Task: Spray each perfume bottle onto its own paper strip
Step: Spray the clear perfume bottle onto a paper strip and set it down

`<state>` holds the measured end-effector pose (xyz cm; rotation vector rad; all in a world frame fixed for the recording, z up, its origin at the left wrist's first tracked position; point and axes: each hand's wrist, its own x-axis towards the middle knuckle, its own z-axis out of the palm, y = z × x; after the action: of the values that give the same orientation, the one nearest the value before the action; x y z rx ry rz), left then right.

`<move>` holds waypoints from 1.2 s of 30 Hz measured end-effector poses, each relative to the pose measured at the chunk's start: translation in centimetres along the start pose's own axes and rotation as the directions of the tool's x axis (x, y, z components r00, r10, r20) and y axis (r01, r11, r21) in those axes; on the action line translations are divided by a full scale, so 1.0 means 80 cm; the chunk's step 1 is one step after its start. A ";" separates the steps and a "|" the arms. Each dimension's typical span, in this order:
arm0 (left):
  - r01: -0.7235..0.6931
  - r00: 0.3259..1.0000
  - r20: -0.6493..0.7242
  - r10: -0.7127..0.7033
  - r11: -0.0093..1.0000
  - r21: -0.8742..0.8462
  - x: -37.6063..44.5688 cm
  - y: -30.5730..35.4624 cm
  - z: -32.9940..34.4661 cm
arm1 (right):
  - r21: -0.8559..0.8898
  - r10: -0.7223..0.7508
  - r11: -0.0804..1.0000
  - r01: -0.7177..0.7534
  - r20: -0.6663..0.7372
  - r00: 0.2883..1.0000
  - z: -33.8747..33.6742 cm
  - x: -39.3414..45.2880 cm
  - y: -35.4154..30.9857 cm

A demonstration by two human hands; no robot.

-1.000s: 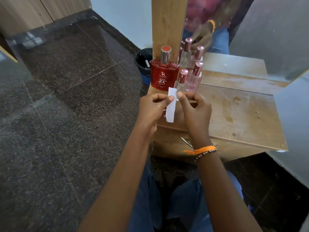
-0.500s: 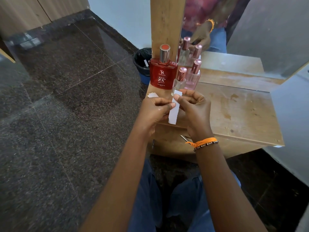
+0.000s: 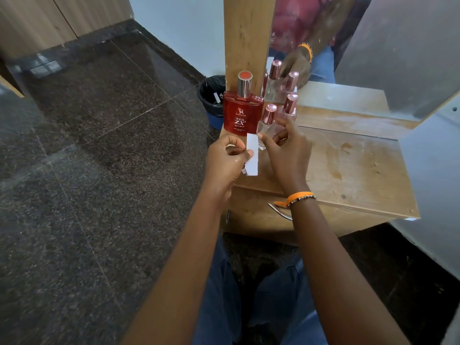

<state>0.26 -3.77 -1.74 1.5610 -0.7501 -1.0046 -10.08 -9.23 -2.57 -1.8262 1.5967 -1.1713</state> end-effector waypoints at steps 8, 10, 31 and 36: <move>-0.103 0.995 0.003 0.103 0.989 0.110 -0.004 0.002 -0.002 | 0.065 0.016 0.998 -0.016 0.012 1.000 -0.015 -0.008 0.003; -0.122 0.992 0.044 0.117 0.983 0.135 -0.007 0.004 -0.002 | 0.098 0.002 0.995 -0.005 0.031 1.000 -0.030 -0.014 0.001; -0.259 0.956 0.184 0.229 0.952 0.162 -0.066 -0.001 0.017 | 0.375 -0.015 0.927 -0.013 0.071 0.997 -0.108 -0.042 -0.042; -0.236 0.958 0.203 0.204 0.960 0.149 -0.073 -0.001 0.015 | 0.354 -0.063 0.935 -0.007 0.185 0.981 -0.121 -0.042 -0.037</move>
<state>-3.40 0.78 -0.67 1.5014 -1.1424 -0.9475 -16.14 -3.46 3.98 -1.6718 1.1676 -1.1653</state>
